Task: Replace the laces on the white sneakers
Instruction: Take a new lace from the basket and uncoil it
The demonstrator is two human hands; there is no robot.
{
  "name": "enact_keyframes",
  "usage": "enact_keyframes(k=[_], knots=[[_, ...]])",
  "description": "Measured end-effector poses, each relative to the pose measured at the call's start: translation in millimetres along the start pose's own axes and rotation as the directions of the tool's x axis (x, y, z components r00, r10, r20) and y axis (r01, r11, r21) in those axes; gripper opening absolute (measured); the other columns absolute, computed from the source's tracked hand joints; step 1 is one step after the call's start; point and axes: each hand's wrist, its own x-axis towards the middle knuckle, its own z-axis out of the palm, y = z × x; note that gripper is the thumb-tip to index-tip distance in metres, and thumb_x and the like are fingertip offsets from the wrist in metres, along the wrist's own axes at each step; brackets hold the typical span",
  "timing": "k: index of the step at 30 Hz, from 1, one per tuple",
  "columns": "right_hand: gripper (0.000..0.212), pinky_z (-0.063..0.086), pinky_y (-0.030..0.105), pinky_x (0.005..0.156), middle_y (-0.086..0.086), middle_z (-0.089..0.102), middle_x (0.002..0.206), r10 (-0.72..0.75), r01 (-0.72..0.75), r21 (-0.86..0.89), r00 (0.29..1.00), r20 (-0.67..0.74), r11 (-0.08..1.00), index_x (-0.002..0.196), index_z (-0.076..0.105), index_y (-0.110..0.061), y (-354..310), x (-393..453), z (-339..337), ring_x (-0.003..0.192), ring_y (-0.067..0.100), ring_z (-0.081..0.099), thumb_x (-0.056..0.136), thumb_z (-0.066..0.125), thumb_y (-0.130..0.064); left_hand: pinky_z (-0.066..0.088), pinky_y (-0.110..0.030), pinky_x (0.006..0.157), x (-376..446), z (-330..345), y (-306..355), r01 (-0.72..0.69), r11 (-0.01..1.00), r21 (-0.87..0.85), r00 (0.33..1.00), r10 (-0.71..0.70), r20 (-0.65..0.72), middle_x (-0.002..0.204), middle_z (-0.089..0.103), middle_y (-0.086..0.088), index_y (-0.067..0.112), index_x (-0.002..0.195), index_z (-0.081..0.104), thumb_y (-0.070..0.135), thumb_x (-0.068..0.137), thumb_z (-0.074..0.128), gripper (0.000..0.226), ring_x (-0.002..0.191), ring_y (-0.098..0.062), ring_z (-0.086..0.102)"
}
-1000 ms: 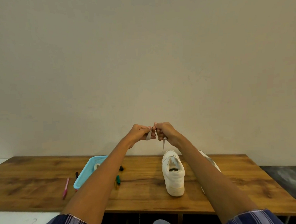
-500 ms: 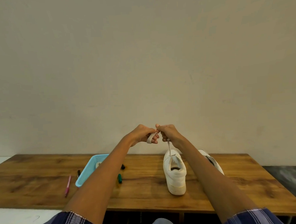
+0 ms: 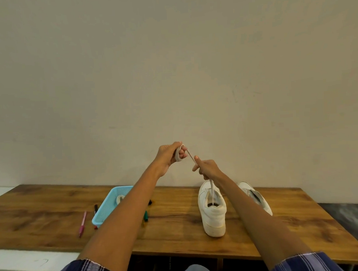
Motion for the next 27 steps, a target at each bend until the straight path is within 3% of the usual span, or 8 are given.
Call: enact_keyframes(k=[4, 6, 9, 12, 15, 17, 23, 27], knots=[[0.043, 0.049, 0.028, 0.080, 0.011, 0.066, 0.097, -0.012, 0.021, -0.127, 0.998, 0.066, 0.992, 0.114, 0.062, 0.001, 0, 3, 9, 0.083, 0.016, 0.058, 0.101, 0.040, -0.033, 0.055, -0.019, 0.065, 2, 3, 4, -0.004, 0.999, -0.040, 0.998, 0.001, -0.070, 0.055, 0.063, 0.000, 0.002, 0.078, 0.068, 0.016, 0.092, 0.056, 0.024, 0.052, -0.009, 0.063], [0.031, 0.048, 0.017, 0.074, 0.010, 0.064, 0.110, -0.072, 0.079, -0.063, 0.992, 0.105, 0.995, 0.120, 0.058, -0.003, -15, -1, 9, 0.091, 0.013, 0.057, 0.100, 0.043, -0.022, 0.056, -0.020, 0.066, 2, 3, 4, 0.005, 1.000, -0.012, 0.997, -0.006, -0.074, 0.058, 0.064, -0.002, 0.001, 0.078, 0.069, 0.016, 0.092, 0.056, 0.024, 0.053, -0.010, 0.063], [0.036, 0.044, 0.015, 0.072, 0.001, 0.062, 0.105, -0.199, 0.188, 0.073, 0.958, 0.207, 0.980, 0.124, 0.054, -0.014, -38, -5, 8, 0.091, 0.006, 0.058, 0.091, 0.052, 0.000, 0.056, -0.019, 0.059, 3, 1, -1, 0.040, 0.999, 0.003, 0.995, -0.040, -0.087, 0.060, 0.067, -0.004, 0.000, 0.079, 0.069, 0.013, 0.091, 0.056, 0.022, 0.051, -0.011, 0.064], [0.042, 0.050, 0.021, 0.080, 0.009, 0.063, 0.102, -0.302, 0.305, 0.027, 0.921, 0.247, 0.952, 0.123, 0.055, -0.003, -48, -1, 13, 0.091, 0.012, 0.060, 0.085, 0.049, 0.014, 0.056, -0.020, 0.059, 3, -1, -5, 0.052, 0.998, -0.020, 0.995, -0.054, -0.088, 0.066, 0.067, -0.006, 0.000, 0.079, 0.069, 0.012, 0.090, 0.057, 0.020, 0.052, -0.012, 0.065], [0.024, 0.051, 0.037, 0.087, 0.021, 0.068, 0.098, -0.371, 0.400, -0.143, 0.908, 0.192, 0.905, 0.107, 0.065, 0.003, -46, 6, 14, 0.090, 0.026, 0.064, 0.087, 0.053, 0.007, 0.057, -0.021, 0.063, 2, -5, -8, 0.060, 0.998, -0.022, 0.996, -0.062, -0.069, 0.065, 0.067, -0.007, -0.001, 0.080, 0.068, 0.013, 0.091, 0.056, 0.022, 0.054, -0.013, 0.066], [0.017, 0.050, 0.041, 0.083, 0.022, 0.070, 0.090, -0.386, 0.416, -0.243, 0.908, 0.162, 0.876, 0.097, 0.071, -0.001, -42, 9, 12, 0.079, 0.027, 0.062, 0.088, 0.056, -0.001, 0.057, -0.022, 0.064, 0, -8, -10, 0.073, 0.997, 0.012, 0.997, -0.072, -0.033, 0.068, 0.067, -0.008, -0.003, 0.083, 0.068, 0.013, 0.092, 0.056, 0.022, 0.057, -0.015, 0.066], [0.021, 0.048, 0.026, 0.078, 0.006, 0.074, 0.095, -0.481, 0.428, -0.416, 0.876, -0.026, 0.802, 0.100, 0.074, -0.008, -41, 9, 10, 0.087, 0.020, 0.066, 0.088, 0.057, -0.005, 0.057, -0.020, 0.064, -6, -3, -16, 0.144, 0.977, 0.160, 0.982, -0.162, 0.103, 0.070, 0.068, -0.007, -0.003, 0.089, 0.067, 0.022, 0.096, 0.053, 0.030, 0.063, -0.016, 0.069], [0.022, 0.048, 0.027, 0.076, 0.002, 0.074, 0.099, -0.490, 0.388, -0.478, 0.865, -0.106, 0.788, 0.102, 0.074, -0.013, -40, 10, 8, 0.092, 0.016, 0.065, 0.090, 0.056, -0.010, 0.057, -0.020, 0.068, -7, 3, -14, 0.136, 0.983, 0.122, 0.976, -0.154, 0.153, 0.074, 0.069, -0.007, -0.002, 0.087, 0.067, 0.027, 0.098, 0.049, 0.035, 0.064, -0.015, 0.070]])
